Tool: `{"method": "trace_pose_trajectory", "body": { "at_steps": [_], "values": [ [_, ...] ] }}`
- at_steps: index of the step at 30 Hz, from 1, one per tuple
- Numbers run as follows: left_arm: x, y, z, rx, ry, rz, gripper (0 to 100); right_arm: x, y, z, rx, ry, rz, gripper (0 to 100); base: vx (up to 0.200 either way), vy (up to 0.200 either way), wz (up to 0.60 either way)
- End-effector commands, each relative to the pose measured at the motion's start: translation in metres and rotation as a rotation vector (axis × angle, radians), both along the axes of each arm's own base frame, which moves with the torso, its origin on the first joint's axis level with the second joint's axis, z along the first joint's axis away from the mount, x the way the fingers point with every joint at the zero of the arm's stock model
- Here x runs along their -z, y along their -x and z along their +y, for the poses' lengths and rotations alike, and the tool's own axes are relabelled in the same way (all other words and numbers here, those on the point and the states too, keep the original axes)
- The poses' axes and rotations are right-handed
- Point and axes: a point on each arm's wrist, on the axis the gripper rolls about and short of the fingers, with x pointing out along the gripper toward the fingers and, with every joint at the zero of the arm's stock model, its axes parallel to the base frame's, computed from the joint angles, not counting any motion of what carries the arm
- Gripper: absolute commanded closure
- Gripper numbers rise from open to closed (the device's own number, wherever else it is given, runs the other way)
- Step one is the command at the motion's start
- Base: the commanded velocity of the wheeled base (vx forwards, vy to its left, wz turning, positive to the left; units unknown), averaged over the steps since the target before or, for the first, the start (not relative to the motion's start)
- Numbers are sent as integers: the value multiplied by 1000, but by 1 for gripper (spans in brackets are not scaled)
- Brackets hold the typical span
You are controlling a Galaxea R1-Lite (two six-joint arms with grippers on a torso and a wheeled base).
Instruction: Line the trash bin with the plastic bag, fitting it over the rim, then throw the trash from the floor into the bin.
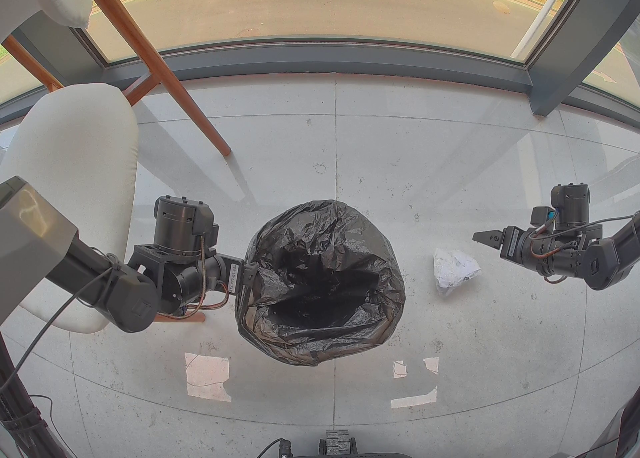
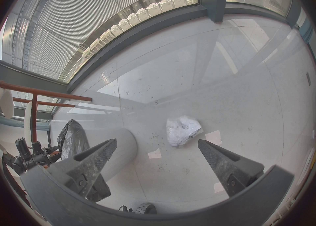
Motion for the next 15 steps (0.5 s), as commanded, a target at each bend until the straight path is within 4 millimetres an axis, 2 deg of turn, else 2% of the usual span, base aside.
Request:
{"method": "trace_pose_trajectory", "body": {
  "at_steps": [1,3,6,9,10,13,15],
  "values": [
    [-1,-18,11,-82,-11,-27,0,2,-9,-12,29,11,-7,0,0,0,0],
    [-7,-23,12,-117,-15,-54,0,10,-12,-14,22,29,12,0,0,0,0],
    [-6,-20,6,-100,-7,-52,0,25,-17,-12,-3,60,43,0,0,0,0],
    [-4,-10,-14,-50,10,-44,0,37,-25,-10,-16,72,66,0,0,0,0],
    [-4,-10,-14,-50,10,-44,0,37,-25,-10,-16,72,66,0,0,0,0],
    [-11,2,-35,-20,65,-54,0,53,-43,-7,-16,72,80,0,0,0,0],
    [-21,13,-38,-4,85,-67,0,55,-52,-5,-9,61,74,0,0,0,0]
  ]
}}
